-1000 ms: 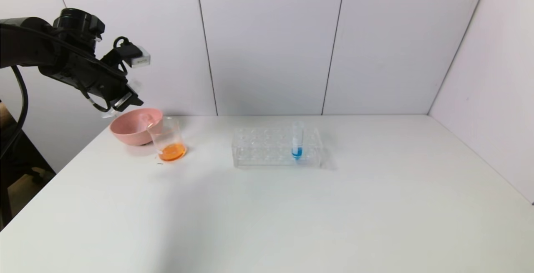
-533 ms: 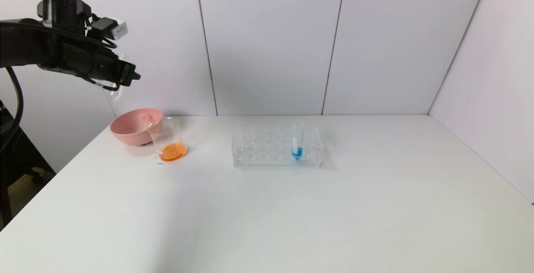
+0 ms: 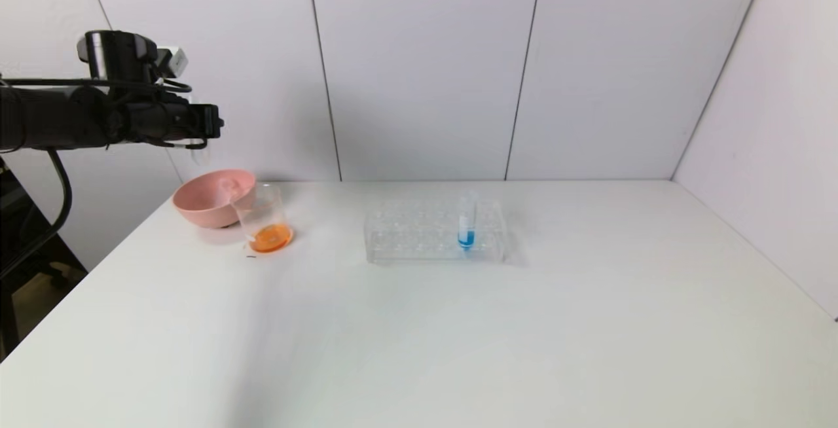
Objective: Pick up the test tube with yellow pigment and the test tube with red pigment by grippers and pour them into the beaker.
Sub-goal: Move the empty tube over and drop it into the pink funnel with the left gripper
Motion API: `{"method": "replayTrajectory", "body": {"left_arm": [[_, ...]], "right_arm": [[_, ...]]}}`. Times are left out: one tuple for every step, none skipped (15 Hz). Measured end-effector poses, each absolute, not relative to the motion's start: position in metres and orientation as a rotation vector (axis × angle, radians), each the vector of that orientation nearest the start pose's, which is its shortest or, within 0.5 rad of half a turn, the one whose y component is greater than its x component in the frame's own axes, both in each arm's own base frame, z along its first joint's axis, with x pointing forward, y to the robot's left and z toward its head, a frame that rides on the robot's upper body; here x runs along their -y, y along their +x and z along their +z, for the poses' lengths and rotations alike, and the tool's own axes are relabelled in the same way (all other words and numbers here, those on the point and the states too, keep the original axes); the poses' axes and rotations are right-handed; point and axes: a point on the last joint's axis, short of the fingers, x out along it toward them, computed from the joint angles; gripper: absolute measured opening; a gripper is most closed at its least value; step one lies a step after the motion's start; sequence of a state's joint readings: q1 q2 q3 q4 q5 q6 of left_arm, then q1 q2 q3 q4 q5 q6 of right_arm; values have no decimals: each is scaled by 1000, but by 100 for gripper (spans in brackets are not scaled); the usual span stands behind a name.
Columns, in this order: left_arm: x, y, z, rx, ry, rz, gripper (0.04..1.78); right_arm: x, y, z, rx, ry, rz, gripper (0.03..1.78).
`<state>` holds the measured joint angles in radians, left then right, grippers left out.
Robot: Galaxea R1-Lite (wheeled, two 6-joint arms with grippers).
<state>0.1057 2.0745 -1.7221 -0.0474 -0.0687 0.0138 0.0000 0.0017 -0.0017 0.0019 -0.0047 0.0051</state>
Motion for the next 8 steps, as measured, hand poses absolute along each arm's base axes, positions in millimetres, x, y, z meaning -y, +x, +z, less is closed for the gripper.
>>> {"method": "replayTrajectory", "body": {"left_arm": [[-45,431,232,-296,-42,48,54],[-47,434,222,-268,-71,61,54],[-50,436,214,-236,-91,72,54],[-54,439,206,-206,-100,82,54],[-59,442,199,-179,-100,94,54],[-63,444,193,-160,-97,100,54],[-66,446,187,-154,-93,106,54],[-67,449,181,-149,-86,113,54]], "right_arm": [[0,-23,76,-2,5,-5,170],[0,-23,76,-2,5,-5,170],[0,-23,76,-2,5,-5,170],[0,-23,76,-2,5,-5,170],[0,-23,76,-2,5,-5,170],[0,-23,76,-2,5,-5,170],[0,-23,76,-2,5,-4,170],[0,-23,76,-2,5,-4,170]]}}
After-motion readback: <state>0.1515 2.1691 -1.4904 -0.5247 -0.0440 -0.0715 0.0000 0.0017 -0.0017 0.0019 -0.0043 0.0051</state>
